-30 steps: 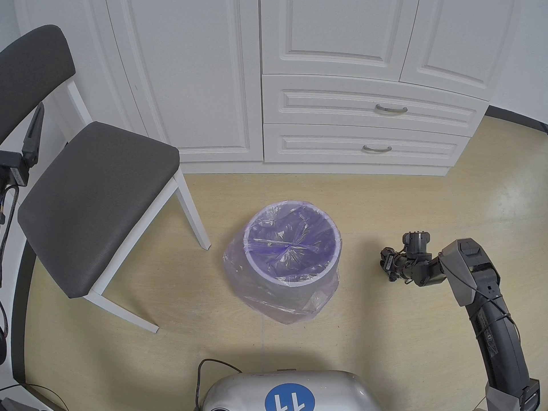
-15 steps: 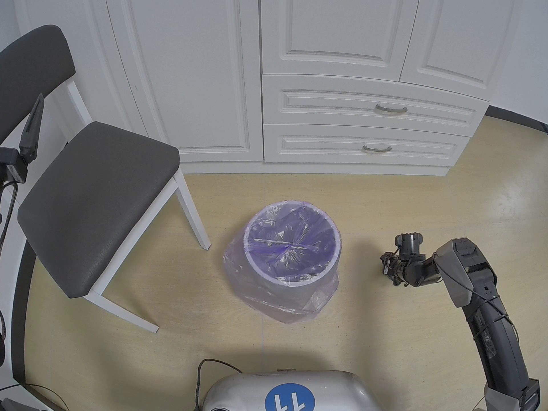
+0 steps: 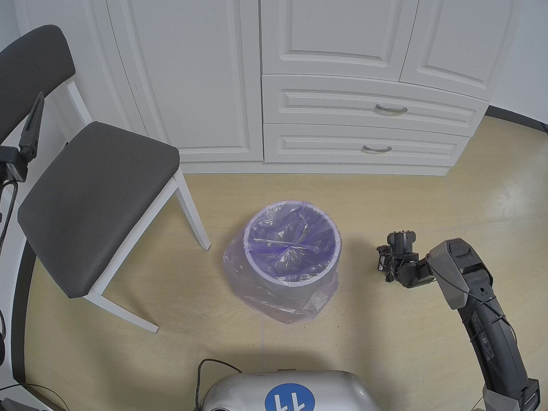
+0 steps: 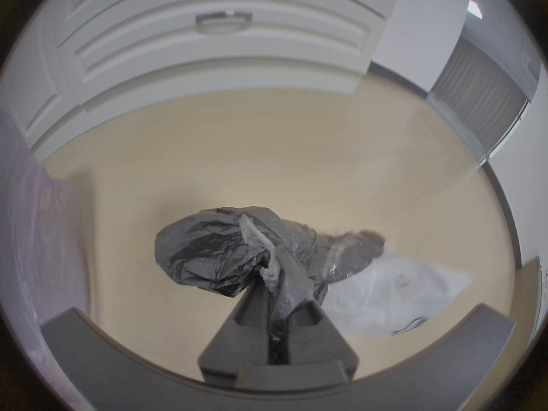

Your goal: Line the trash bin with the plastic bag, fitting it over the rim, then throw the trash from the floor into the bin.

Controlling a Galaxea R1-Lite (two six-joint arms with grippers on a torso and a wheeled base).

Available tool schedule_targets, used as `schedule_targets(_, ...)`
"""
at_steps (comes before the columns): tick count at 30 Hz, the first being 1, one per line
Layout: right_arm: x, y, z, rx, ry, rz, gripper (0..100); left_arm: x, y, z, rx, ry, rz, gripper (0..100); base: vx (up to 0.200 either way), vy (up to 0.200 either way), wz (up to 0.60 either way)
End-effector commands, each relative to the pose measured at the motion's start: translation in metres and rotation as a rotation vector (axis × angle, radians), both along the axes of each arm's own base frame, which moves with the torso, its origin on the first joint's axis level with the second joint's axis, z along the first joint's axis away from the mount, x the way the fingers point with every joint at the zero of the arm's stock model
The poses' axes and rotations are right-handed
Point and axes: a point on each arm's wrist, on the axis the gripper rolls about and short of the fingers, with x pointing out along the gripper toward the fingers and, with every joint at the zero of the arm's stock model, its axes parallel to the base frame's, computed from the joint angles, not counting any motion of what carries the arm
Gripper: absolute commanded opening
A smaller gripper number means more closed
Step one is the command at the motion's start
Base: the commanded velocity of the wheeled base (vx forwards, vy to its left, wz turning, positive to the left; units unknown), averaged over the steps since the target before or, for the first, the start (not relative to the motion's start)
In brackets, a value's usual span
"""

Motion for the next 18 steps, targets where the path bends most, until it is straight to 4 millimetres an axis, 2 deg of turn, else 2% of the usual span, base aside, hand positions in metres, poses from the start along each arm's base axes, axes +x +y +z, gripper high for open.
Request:
schedule_targets(1, 0.009, 0.003, 0.021, -0.126, -0.147, 0.001, 0, 0.002, 0.001, -0.002, -0.001, 0.010, 0.008, 100, 0.000, 0.000, 0.00)
schedule_targets(2, 0.014, 0.002, 0.068, -0.355, -0.415, 0.056, 0, 0.003, 0.002, -0.002, -0.003, 0.012, 0.024, 100, 0.000, 0.000, 0.00)
schedule_targets(3, 0.012, 0.002, 0.077, -0.396, -0.454, 0.069, 0, 0.003, 0.002, -0.002, -0.003, 0.012, 0.025, 100, 0.000, 0.000, 0.00)
schedule_targets(4, 0.005, 0.004, 0.097, -0.450, -0.513, 0.114, 0, 0.003, 0.003, -0.002, -0.004, 0.012, 0.033, 100, 0.000, 0.000, 0.00)
schedule_targets(5, 0.002, 0.005, 0.104, -0.456, -0.532, 0.133, 0, 0.003, 0.004, -0.002, -0.005, 0.015, 0.037, 100, 0.000, 0.000, 0.00)
schedule_targets(7, -0.019, 0.025, 0.137, -0.436, -0.597, 0.218, 0, 0.003, 0.006, -0.004, -0.002, 0.021, 0.050, 100, 0.000, 0.000, 0.00)
schedule_targets(10, -0.052, 0.036, 0.164, -0.421, -0.627, 0.289, 0, 0.004, 0.008, -0.004, -0.003, 0.021, 0.064, 100, 0.000, 0.000, 0.00)
schedule_targets(11, -0.053, 0.036, 0.166, -0.420, -0.628, 0.294, 0, 0.004, 0.008, -0.004, -0.003, 0.021, 0.064, 100, 0.000, 0.000, 0.00)
schedule_targets(12, -0.073, 0.048, 0.188, -0.406, -0.690, 0.343, 0, 0.004, 0.009, -0.004, -0.003, 0.023, 0.076, 100, 0.000, 0.000, 0.00)
schedule_targets(13, -0.084, 0.055, 0.201, -0.399, -0.720, 0.362, 0, 0.004, 0.011, -0.005, -0.003, 0.025, 0.087, 100, 0.000, 0.000, 0.00)
schedule_targets(14, -0.086, 0.055, 0.203, -0.396, -0.722, 0.364, 0, 0.004, 0.011, -0.005, -0.004, 0.026, 0.091, 100, 0.000, 0.000, 0.00)
schedule_targets(15, -0.106, 0.066, 0.220, -0.385, -0.749, 0.389, 0, 0.005, 0.016, -0.008, -0.013, 0.041, 0.133, 100, 0.000, 0.000, 0.00)
schedule_targets(16, -0.106, 0.066, 0.220, -0.385, -0.749, 0.389, 0, 0.005, 0.016, -0.008, -0.013, 0.041, 0.133, 100, 0.000, 0.000, 0.00)
schedule_targets(17, -0.134, 0.075, 0.234, -0.371, -0.741, 0.431, 0, 0.006, 0.023, -0.012, -0.038, 0.074, 0.208, 100, 0.000, 0.000, 0.00)
schedule_targets(18, -0.151, 0.080, 0.242, -0.361, -0.736, 0.460, 0, 0.007, 0.026, -0.012, -0.050, 0.091, 0.247, 100, 0.000, 0.000, 0.00)
